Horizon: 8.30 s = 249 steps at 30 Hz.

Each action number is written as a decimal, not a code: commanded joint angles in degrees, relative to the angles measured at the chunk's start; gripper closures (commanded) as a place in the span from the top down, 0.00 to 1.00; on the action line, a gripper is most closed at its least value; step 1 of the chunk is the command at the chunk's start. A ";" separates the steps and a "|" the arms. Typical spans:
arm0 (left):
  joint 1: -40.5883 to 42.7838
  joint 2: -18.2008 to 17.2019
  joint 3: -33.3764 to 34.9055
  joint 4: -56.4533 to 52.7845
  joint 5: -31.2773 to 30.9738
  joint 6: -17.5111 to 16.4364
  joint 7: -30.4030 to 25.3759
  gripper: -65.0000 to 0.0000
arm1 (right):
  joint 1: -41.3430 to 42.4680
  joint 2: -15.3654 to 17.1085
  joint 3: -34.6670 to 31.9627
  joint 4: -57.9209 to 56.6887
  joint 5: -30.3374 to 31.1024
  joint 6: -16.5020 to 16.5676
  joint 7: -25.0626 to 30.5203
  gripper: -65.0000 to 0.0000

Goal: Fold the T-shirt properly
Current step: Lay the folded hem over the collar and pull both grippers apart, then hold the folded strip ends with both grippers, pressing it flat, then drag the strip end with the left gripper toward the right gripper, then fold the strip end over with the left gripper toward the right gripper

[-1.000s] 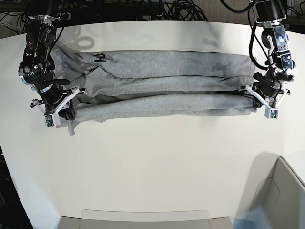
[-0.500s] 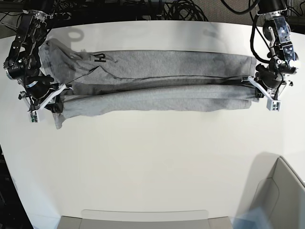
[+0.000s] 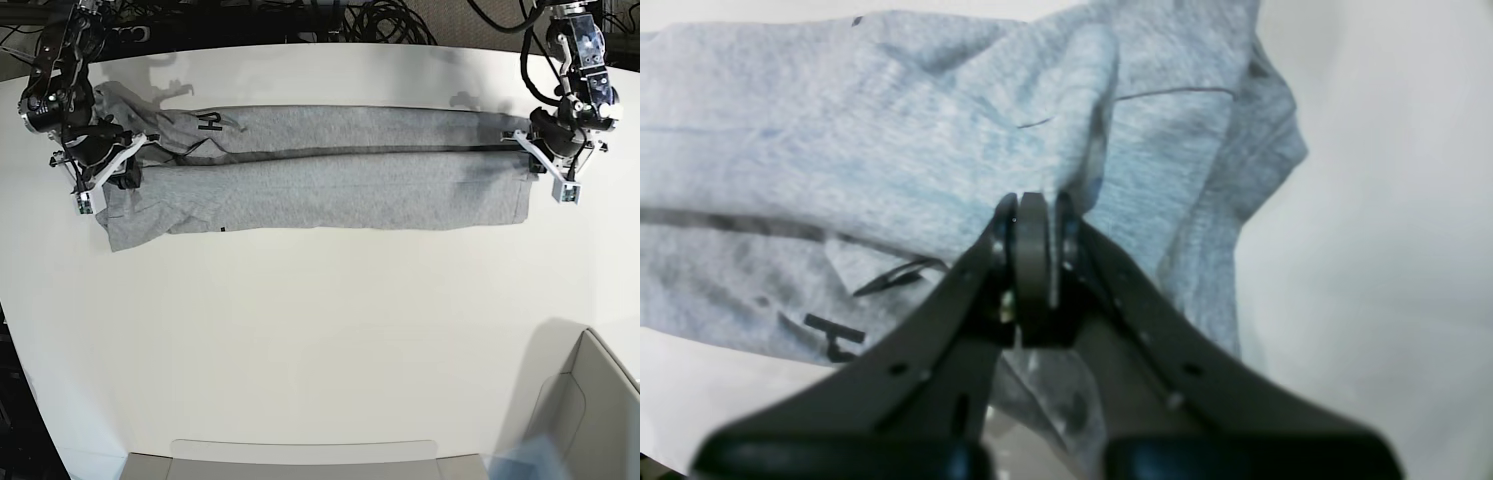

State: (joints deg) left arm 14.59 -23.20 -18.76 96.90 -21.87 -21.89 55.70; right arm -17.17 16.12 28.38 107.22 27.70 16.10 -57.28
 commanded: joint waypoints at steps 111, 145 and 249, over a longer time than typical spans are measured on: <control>-4.08 11.73 16.87 12.06 -16.77 6.11 8.52 0.00 | 0.33 2.56 -0.12 -0.89 0.56 0.30 0.79 0.37; -8.04 21.40 31.29 7.84 -1.65 6.29 2.01 0.05 | -0.02 2.56 -0.12 -0.89 0.56 0.30 0.79 0.37; -20.70 24.48 52.74 -11.94 -5.08 2.59 -9.24 0.00 | -1.95 2.03 8.94 -1.33 11.11 0.30 7.21 0.38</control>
State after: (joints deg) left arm -5.26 0.82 34.04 83.77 -26.17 -19.16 47.55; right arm -19.03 16.99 36.51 105.25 38.87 16.12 -51.09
